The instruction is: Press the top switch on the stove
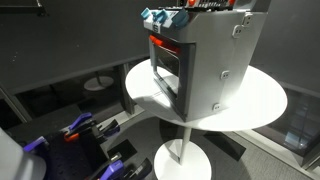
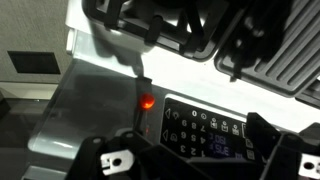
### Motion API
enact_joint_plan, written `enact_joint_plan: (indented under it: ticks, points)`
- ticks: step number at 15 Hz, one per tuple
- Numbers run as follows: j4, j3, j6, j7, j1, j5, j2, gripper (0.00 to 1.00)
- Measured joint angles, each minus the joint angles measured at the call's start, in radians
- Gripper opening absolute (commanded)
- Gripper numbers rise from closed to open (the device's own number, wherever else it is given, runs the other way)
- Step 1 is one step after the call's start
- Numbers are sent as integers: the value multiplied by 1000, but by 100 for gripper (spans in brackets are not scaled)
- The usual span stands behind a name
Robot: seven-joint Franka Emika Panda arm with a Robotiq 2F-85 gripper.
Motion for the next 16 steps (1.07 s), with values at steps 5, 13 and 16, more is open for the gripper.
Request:
enact_joint_plan:
  ticks: [5, 13, 16]
  points:
    - [20, 0, -32, 0, -4, 0, 6, 100]
    - [38, 0, -316, 17, -8, 10, -62, 100]
    - [38, 0, -456, 56, -8, 6, -115, 100]
